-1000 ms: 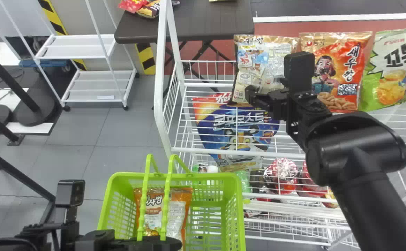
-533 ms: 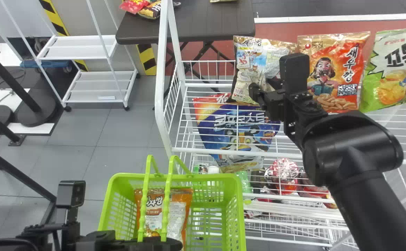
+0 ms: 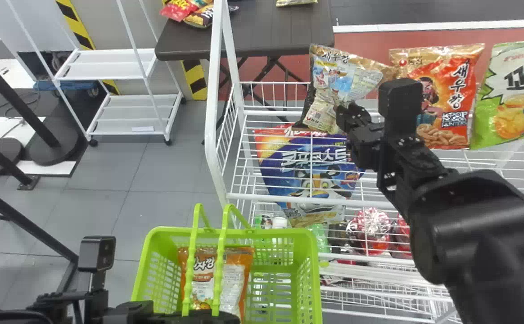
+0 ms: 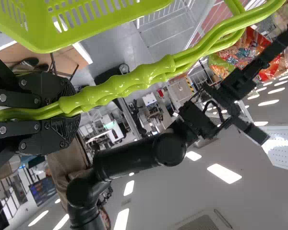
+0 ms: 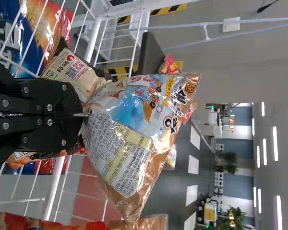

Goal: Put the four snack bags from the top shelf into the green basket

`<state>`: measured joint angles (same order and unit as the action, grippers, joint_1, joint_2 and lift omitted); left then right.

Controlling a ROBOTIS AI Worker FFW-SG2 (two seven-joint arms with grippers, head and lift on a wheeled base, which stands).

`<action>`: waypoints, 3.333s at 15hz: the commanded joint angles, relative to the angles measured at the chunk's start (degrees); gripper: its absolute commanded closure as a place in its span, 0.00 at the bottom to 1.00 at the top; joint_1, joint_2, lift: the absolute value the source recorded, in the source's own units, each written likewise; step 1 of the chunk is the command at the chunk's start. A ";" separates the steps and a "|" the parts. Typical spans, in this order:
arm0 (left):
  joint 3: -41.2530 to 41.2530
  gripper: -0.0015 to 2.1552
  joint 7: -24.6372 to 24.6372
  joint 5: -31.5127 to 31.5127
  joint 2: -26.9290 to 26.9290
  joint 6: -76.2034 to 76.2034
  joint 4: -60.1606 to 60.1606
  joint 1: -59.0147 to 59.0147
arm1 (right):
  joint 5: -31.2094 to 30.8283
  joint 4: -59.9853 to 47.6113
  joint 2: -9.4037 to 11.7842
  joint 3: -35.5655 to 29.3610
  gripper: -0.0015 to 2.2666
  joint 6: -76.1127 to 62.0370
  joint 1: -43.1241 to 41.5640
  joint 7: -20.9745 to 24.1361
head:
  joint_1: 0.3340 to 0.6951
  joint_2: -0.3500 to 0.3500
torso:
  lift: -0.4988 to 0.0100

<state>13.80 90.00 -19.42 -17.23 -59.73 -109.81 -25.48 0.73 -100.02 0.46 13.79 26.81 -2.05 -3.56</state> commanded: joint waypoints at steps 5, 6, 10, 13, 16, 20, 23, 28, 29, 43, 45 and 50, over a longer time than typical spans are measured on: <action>0.00 1.00 0.57 0.18 0.18 -0.18 0.30 0.87 | 1.03 -28.39 0.85 1.85 0.99 15.69 20.60 -2.42 | 1.00 0.69 | 0.98; -0.09 1.00 0.57 0.18 0.18 -0.18 0.47 1.05 | 1.11 -30.41 1.12 3.08 0.99 16.57 23.41 -3.21 | 1.00 0.71 | 0.98; -0.18 1.00 0.57 0.18 0.09 -0.18 0.65 1.40 | 2.43 -34.54 3.58 7.83 0.99 22.55 28.86 -6.02 | 1.00 0.87 | 0.98; -0.18 1.00 0.57 0.18 0.09 -0.18 0.73 1.31 | 3.93 -34.90 4.72 10.73 0.99 28.88 29.56 -7.34 | 1.00 1.00 | 0.98; -0.36 1.00 0.57 0.18 0.09 -0.18 0.73 1.31 | 3.93 -30.50 4.63 13.81 0.99 32.22 27.45 -7.69 | 1.00 1.00 | 0.98; -0.36 1.00 0.57 0.18 0.18 -0.18 0.82 1.31 | 3.57 -25.05 4.55 15.65 0.51 35.73 24.55 -7.60 | 1.00 1.00 | 0.98; -0.36 1.00 0.57 0.26 0.26 0.00 1.09 1.31 | 4.01 -27.25 4.90 13.72 0.00 36.08 25.25 -7.69 | 1.00 1.00 | 0.98; -0.44 1.00 0.57 0.35 0.44 0.00 1.09 1.31 | 8.85 -33.49 4.37 -2.19 0.03 29.05 24.81 -8.48 | 1.00 1.00 | 0.98; -0.44 1.00 0.57 0.35 0.44 -0.18 1.00 1.31 | 8.94 -32.43 4.37 -5.88 0.03 28.17 22.09 -7.69 | 1.00 1.00 | 0.98; -0.09 1.00 0.57 0.26 0.44 -0.18 1.00 0.78 | 2.70 14.41 4.37 -15.64 0.07 4.62 -11.13 -6.55 | 1.00 0.34 | 0.98; 0.08 1.00 0.57 0.18 0.35 0.00 1.00 0.61 | 1.11 16.43 4.28 -15.20 0.24 4.79 -12.28 -6.55 | 1.00 0.35 | 0.98; 0.35 1.00 0.57 0.00 0.26 0.00 1.09 0.25 | 1.73 13.97 3.84 -15.20 0.99 2.16 -9.11 -5.93 | 1.00 0.36 | 0.98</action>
<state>14.14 90.00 -19.40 -16.96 -59.73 -108.69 -25.09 2.68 -84.84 4.50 -1.41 29.86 -12.26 -9.49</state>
